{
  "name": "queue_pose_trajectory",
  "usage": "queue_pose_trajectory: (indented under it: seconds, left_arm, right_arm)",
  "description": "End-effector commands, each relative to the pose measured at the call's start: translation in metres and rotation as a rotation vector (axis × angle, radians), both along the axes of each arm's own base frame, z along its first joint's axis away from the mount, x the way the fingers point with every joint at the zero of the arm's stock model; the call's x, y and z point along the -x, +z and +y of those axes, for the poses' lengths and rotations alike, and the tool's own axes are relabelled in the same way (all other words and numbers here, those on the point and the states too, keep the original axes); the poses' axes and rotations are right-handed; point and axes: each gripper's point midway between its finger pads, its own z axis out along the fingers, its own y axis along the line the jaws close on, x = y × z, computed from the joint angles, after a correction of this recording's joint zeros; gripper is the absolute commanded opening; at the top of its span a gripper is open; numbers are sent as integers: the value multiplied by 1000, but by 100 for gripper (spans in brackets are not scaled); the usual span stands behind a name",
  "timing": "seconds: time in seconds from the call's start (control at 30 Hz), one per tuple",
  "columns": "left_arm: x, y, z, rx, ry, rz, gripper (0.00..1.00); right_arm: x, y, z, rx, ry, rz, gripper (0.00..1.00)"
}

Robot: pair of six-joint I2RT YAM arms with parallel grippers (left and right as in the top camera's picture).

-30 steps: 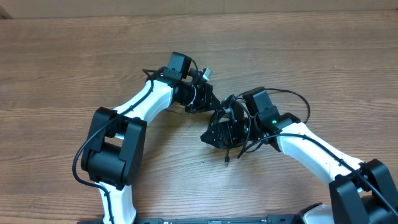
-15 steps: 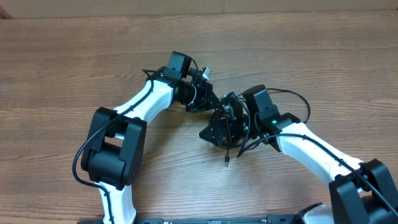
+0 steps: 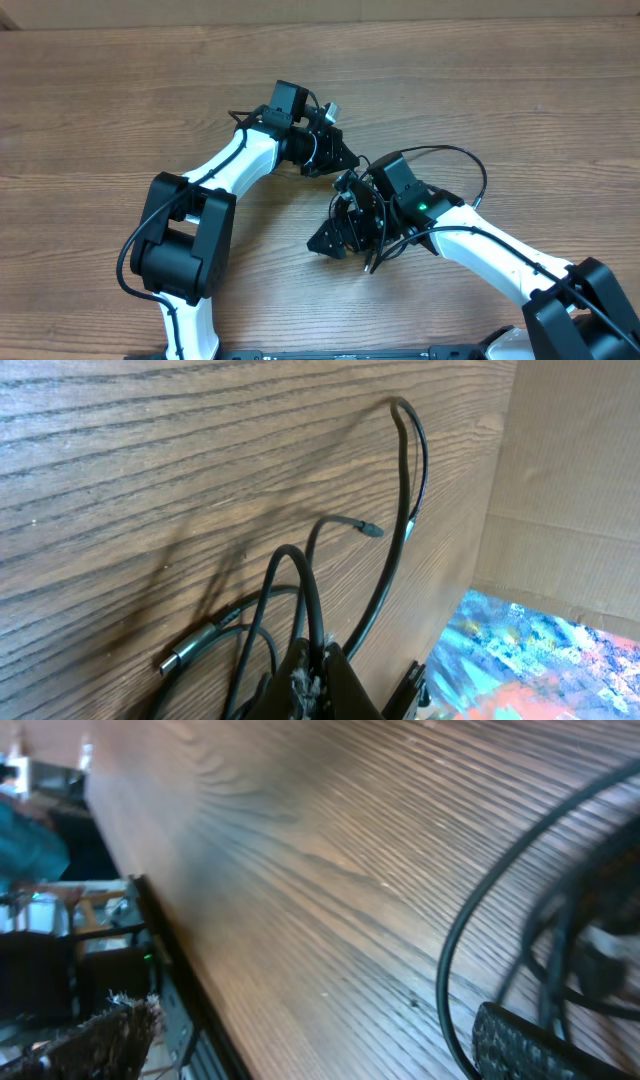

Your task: Untangle cables

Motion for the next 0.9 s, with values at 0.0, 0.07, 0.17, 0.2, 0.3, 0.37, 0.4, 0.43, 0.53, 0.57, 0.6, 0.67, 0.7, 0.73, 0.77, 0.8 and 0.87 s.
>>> queue_pose_trajectory:
  seconds: [0.0, 0.07, 0.17, 0.2, 0.3, 0.37, 0.4, 0.43, 0.53, 0.57, 0.6, 0.67, 0.7, 0.73, 0.77, 0.8, 0.87]
  left_arm:
    - [-8, -4, 10, -10, 5, -21, 4]
    - [-10, -6, 20, -20, 3, -27, 4]
    - [-11, -10, 38, -40, -6, -41, 4]
    - [-11, -12, 45, -48, -12, -49, 4]
    - [-9, -19, 65, -90, -30, -58, 4]
    - [-6, -28, 79, -155, -29, -52, 4]
    - [-5, -35, 88, -205, -19, -37, 4]
    - [-3, -40, 95, -252, -10, -23, 4]
    - [4, -53, 111, -366, -1, 10, 5]
    - [6, -55, 114, -389, -3, 15, 5]
    - [8, -57, 115, -410, -10, 17, 5]
    - [11, -60, 117, -438, -23, 15, 10]
    - [12, -61, 118, -455, -26, 15, 12]
    - [12, -62, 119, -471, -27, 15, 14]
    - [13, -64, 121, -489, -28, 15, 16]
    - [14, -65, 122, -507, -30, 15, 22]
    - [15, -67, 125, -535, -31, 17, 40]
  right_arm:
    - [-8, -14, -12, 95, -96, 15, 100]
    - [-8, -15, -14, 99, -100, 21, 100]
    - [-7, -17, -18, 110, -107, 37, 100]
    - [-7, -17, -19, 112, -109, 39, 100]
    - [-11, -15, -19, 103, -115, 33, 100]
    - [-13, -8, -15, 66, -108, 33, 100]
    - [-16, -3, -12, 44, -104, 34, 98]
    - [-19, 4, -10, 20, -100, 31, 96]
    - [-32, 21, -4, -14, -105, -1, 88]
    - [-36, 26, -3, -22, -107, -14, 85]
    - [-41, 32, -1, -29, -110, -27, 82]
    - [-49, 43, 2, -36, -117, -55, 76]
    - [-54, 46, 2, -29, -126, -68, 74]
    - [-57, 47, 0, -16, -137, -80, 70]
    - [-61, 47, -2, 1, -153, -89, 68]
    - [-63, 45, -4, 18, -171, -92, 63]
    - [-67, 37, -12, 75, -215, -91, 47]
